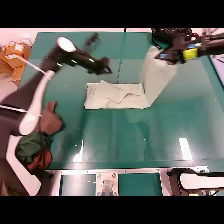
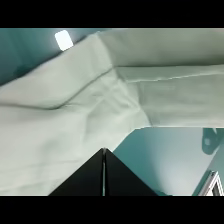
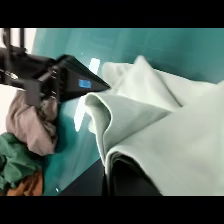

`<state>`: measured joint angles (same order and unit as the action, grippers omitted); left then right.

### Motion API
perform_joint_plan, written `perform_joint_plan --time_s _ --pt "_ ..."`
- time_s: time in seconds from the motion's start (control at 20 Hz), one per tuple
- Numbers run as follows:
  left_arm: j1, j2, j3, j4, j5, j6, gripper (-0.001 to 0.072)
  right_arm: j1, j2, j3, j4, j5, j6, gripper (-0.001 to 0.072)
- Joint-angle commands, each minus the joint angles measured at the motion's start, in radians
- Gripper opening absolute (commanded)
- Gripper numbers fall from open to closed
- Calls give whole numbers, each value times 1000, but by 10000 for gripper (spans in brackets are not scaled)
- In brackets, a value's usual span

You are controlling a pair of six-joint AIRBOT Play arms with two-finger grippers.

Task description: Fold the shirts.

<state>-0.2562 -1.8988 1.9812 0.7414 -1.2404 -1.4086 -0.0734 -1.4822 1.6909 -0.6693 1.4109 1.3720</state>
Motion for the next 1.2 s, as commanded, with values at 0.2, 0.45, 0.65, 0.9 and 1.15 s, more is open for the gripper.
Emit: perform_joint_plan --time_s 0.2,0.45,0.65,0.9,1.15 --pt "249 98 52 22 -239 31 18 571 -238 -99 -1 -677 20 24" --pt "314 98 51 23 -328 69 18 783 -430 -97 -22 -970 20 589" --pt "330 98 51 31 -334 82 18 561 -354 -97 -31 -771 27 589" --pt "330 98 51 45 -334 82 18 136 -268 -98 -104 -388 35 589" --pt "330 98 51 53 -317 75 18 -91 -274 -265 -158 -262 7 592"
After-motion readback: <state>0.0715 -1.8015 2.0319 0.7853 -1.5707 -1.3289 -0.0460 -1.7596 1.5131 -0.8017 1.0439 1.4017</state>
